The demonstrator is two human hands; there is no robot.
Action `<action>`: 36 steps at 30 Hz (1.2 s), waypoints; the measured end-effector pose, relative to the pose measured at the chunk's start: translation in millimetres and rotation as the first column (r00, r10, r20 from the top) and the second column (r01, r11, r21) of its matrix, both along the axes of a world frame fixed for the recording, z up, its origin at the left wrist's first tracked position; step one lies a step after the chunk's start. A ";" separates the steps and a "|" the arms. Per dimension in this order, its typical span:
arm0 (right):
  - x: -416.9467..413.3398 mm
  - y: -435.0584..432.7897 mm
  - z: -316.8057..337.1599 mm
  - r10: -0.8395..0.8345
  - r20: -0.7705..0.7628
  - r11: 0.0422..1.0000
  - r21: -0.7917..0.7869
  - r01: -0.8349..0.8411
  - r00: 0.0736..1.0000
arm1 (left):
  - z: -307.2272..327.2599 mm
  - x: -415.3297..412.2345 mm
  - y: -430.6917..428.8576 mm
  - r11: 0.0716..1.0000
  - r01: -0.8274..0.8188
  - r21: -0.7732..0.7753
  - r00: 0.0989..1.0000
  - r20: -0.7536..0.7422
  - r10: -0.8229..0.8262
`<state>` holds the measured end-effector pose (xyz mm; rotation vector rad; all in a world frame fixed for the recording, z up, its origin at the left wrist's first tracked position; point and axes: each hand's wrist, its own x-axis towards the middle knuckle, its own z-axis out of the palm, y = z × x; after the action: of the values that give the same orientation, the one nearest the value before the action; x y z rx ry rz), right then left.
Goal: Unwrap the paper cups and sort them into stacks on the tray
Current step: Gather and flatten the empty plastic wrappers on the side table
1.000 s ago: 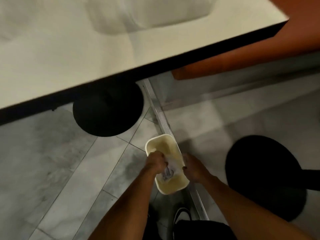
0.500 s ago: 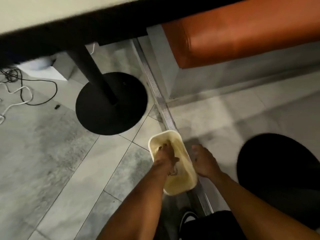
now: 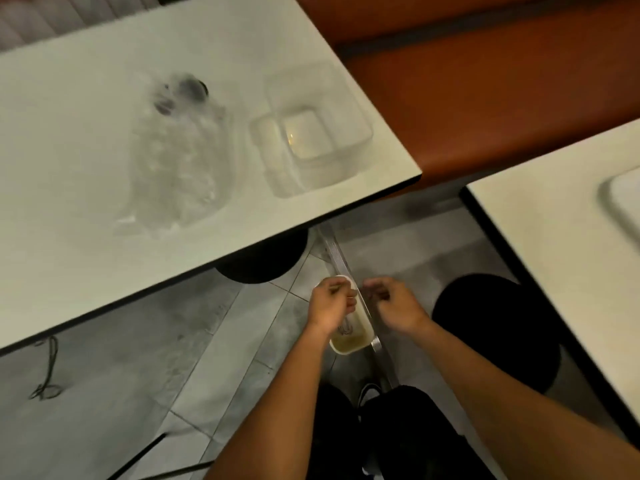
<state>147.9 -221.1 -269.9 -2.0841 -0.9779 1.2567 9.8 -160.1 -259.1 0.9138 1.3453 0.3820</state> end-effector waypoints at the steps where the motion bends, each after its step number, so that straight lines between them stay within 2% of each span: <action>1: 0.9 -0.8 31.7 -0.019 0.004 0.999 0.036 0.019 1.000 | 27.9 -1.8 -2.5 1.000 -0.004 0.017 1.000 0.009 0.004; 4: 0.5 3.0 117.3 -0.021 -0.006 0.991 0.133 0.022 1.000 | 111.7 -12.0 -7.4 0.995 -0.027 0.091 0.999 0.034 0.024; 9: -6.1 32.0 236.3 0.103 -0.003 0.958 0.270 -0.098 0.995 | 227.6 -32.3 2.7 0.965 -0.128 0.229 0.988 0.112 0.105; 13: -17.3 70.6 297.5 0.171 -0.022 0.926 0.345 -0.154 0.985 | 277.0 -58.1 25.3 0.927 -0.194 0.321 0.977 0.143 0.156; 16: -34.7 94.8 321.2 0.176 -0.075 0.929 0.343 -0.141 0.981 | 292.4 -80.5 42.7 0.905 -0.240 0.352 0.969 0.138 0.203; 23: -82.0 162.8 315.5 0.201 -0.234 0.970 0.184 -0.159 0.951 | 276.2 -139.9 116.2 0.892 -0.250 0.376 0.966 0.032 0.257; 30: -114.5 252.4 270.4 0.058 -0.288 0.997 -0.032 -0.070 0.956 | 231.7 -173.3 211.0 0.935 -0.172 0.311 0.964 -0.141 0.224; 36: -126.8 311.8 234.7 -0.116 -0.318 0.985 -0.159 0.068 0.941 | 198.5 -170.4 283.9 0.971 -0.037 0.235 0.967 -0.236 0.094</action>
<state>21.2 90.7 -35.3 -1.9162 -0.6494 1.6002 -160.5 123.8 -60.6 1.1391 1.5850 0.4954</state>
